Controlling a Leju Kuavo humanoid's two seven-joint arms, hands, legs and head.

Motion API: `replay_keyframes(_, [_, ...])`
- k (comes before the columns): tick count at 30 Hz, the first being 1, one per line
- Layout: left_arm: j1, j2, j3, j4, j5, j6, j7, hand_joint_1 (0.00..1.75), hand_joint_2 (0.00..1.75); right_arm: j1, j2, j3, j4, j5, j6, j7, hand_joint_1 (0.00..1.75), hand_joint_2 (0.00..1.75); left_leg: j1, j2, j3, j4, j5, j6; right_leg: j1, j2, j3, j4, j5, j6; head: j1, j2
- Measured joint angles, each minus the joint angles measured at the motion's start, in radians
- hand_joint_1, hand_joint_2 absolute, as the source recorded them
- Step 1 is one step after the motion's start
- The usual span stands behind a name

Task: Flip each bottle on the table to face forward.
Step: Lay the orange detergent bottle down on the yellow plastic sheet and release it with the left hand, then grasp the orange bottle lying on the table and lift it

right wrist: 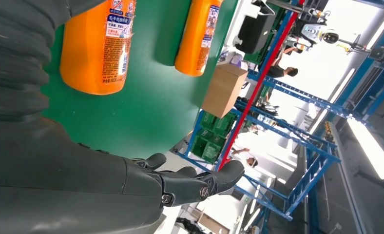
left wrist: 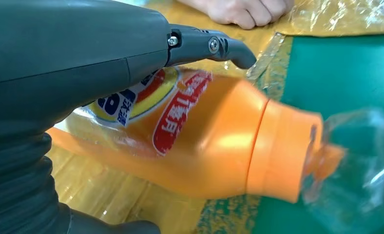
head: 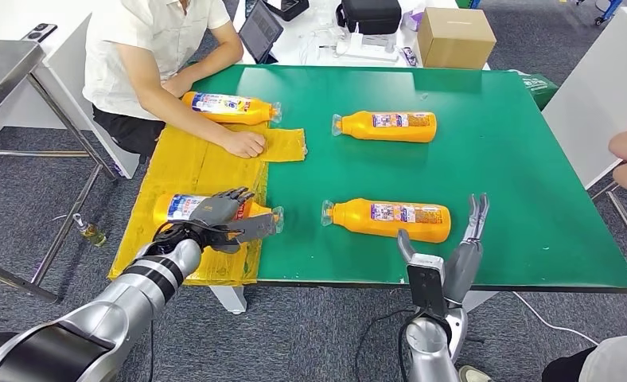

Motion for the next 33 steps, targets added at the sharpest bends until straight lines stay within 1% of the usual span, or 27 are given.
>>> replay_keyframes(7, [0.038, 0.037, 0.080, -0.052, 0.144, -0.012, -0.109, 0.00, 1.75, 0.000, -0.015, 0.014, 0.008, 0.002, 0.000, 0.000, 0.00, 1.75, 0.000, 0.001, 0.000, 0.000, 0.000, 0.000, 0.000, 0.000, 0.000, 0.000, 0.000, 0.000, 0.000, 0.000])
replay_keyframes(9, [0.051, 0.051, 0.099, -0.070, 0.175, -0.011, -0.126, 0.00, 1.75, 0.000, -0.018, 0.016, 0.009, 0.002, 0.000, 0.000, 0.00, 1.75, 0.000, 0.001, 0.000, 0.000, 0.000, 0.000, 0.000, 0.000, -0.001, 0.000, 0.000, 0.000, 0.000, 0.000])
replay_keyframes(14, [0.083, 0.089, 0.132, -0.119, 0.214, 0.011, -0.130, 0.00, 1.75, 0.000, -0.025, 0.016, 0.013, 0.004, 0.000, 0.000, 0.00, 1.75, 0.000, 0.001, 0.000, 0.000, 0.000, 0.000, 0.000, 0.000, -0.001, 0.000, 0.000, 0.000, 0.000, 0.000])
replay_keyframes(18, [0.114, 0.107, 0.144, -0.170, 0.244, 0.033, -0.140, 0.00, 1.75, 0.000, -0.029, 0.016, 0.013, 0.007, 0.000, 0.000, 0.00, 1.75, 0.000, 0.001, 0.000, 0.000, 0.000, 0.000, 0.000, 0.000, -0.001, 0.000, 0.000, 0.000, 0.000, 0.000])
replay_keyframes(23, [0.158, 0.117, 0.148, -0.243, 0.278, 0.053, -0.166, 0.00, 1.75, 0.000, -0.032, 0.017, 0.013, 0.010, 0.000, 0.000, 0.00, 1.75, 0.000, 0.001, 0.000, 0.000, 0.000, 0.000, 0.000, 0.000, -0.001, 0.000, 0.000, 0.000, 0.000, 0.000])
replay_keyframes(33, [0.178, 0.123, 0.151, -0.284, 0.280, 0.054, -0.168, 0.00, 1.75, 0.000, -0.032, 0.016, 0.013, 0.014, 0.000, 0.000, 0.00, 1.75, 0.000, 0.001, 0.000, 0.000, 0.000, 0.000, 0.000, 0.000, -0.001, 0.000, 0.000, 0.000, 0.000, 0.000])
